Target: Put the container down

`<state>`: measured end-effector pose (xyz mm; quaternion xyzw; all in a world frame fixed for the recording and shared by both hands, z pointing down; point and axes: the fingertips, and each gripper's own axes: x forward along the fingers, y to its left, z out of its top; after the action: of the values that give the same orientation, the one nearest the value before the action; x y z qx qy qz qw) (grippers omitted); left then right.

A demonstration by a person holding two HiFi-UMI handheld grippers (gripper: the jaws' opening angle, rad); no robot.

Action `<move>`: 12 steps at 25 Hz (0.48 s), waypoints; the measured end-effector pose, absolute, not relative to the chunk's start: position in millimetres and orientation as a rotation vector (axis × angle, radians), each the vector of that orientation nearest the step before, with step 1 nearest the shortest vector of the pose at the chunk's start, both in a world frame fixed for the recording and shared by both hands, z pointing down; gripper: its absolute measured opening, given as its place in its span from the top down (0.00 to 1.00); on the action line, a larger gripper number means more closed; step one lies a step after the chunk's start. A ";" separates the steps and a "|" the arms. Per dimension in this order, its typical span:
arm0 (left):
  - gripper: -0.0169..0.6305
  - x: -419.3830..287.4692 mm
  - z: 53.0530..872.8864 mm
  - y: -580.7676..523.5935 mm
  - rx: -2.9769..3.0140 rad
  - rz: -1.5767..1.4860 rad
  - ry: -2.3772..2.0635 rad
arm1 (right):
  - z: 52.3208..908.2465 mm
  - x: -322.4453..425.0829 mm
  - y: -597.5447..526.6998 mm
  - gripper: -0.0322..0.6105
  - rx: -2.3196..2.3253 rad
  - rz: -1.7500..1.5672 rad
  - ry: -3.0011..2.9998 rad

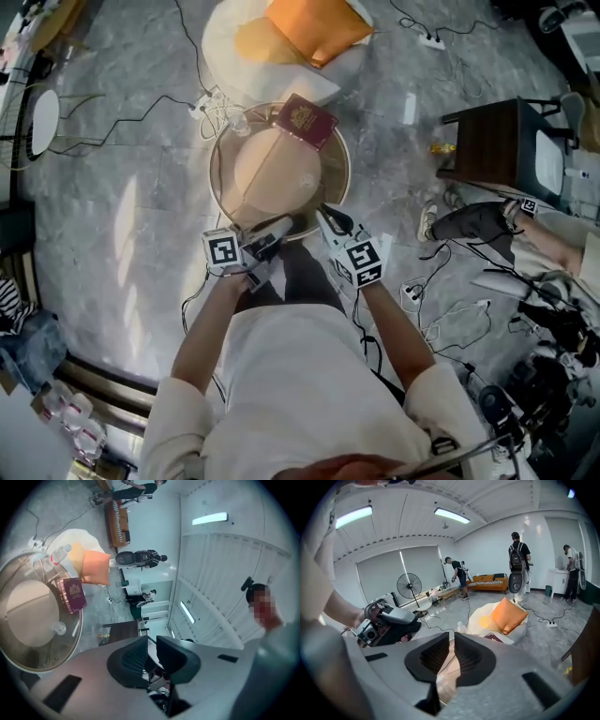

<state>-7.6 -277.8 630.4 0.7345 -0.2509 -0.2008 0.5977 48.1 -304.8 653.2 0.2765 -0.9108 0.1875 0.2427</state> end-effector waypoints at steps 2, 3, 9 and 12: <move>0.90 -18.9 617.6 -268.8 1.757 -0.455 -0.608 | 641.3 44.9 -292.3 0.92 0.806 0.511 -2.484; 0.91 -25.0 614.6 -263.2 1.771 -0.463 -0.614 | 635.0 42.9 -286.1 0.93 0.830 0.516 -2.483; 0.93 -47.0 588.0 -216.7 1.892 -0.367 -0.644 | 597.5 36.7 -241.0 0.96 0.942 0.491 -2.475; 0.94 -47.7 572.9 -189.9 1.968 -0.299 -0.632 | 581.3 44.2 -217.2 0.96 1.013 0.482 -2.458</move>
<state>-47.7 -189.9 572.9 0.8148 -0.2616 -0.1237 0.5024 44.2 -217.2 581.3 0.3659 -0.8878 0.1741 0.2183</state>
